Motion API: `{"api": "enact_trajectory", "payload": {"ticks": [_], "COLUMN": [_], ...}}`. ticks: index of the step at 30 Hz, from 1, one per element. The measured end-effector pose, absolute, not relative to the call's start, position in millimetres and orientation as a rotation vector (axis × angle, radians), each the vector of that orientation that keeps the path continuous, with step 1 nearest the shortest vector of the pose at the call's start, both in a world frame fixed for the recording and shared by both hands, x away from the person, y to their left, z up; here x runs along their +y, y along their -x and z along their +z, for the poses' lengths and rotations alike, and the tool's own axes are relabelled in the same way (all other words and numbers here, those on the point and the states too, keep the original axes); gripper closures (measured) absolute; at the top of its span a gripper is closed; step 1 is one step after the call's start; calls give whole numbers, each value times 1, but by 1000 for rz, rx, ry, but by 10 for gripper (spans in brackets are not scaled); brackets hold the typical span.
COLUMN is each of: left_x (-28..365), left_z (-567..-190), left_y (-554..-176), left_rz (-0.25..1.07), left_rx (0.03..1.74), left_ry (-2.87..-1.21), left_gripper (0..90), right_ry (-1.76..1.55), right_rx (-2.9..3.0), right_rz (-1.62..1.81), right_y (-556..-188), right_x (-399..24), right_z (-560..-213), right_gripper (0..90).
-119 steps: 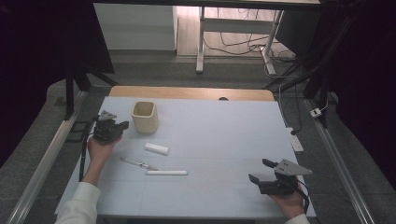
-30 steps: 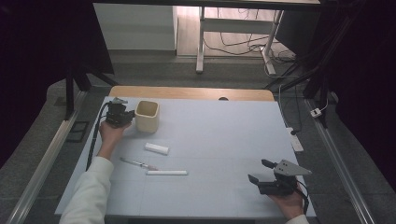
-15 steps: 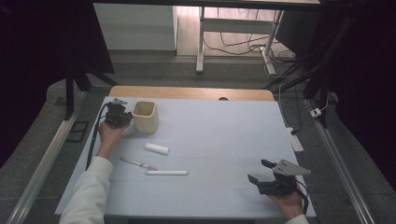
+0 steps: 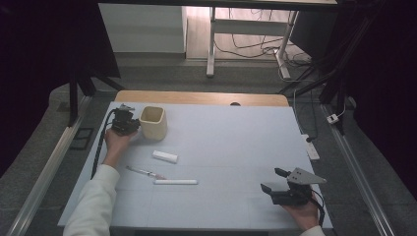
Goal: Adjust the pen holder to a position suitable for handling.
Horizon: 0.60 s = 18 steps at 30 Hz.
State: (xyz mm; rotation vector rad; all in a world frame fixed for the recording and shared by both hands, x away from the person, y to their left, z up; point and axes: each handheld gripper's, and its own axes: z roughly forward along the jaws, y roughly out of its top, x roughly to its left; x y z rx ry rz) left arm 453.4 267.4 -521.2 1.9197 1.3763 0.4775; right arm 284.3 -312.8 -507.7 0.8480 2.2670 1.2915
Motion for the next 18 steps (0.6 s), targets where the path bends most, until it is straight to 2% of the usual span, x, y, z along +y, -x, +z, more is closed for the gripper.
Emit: {"api": "enact_trajectory", "payload": {"ticks": [18], "left_x": [267], "left_z": [-522], "left_y": [-454], "left_rz": [484], "left_rx": [1369], "left_ry": [-1925], "left_gripper": [893], "right_ry": [-856], "right_rx": [2268], "right_rz": [1288], "right_y": [-286], "right_x": [-312], "right_z": [-508], "right_gripper": [184]}}
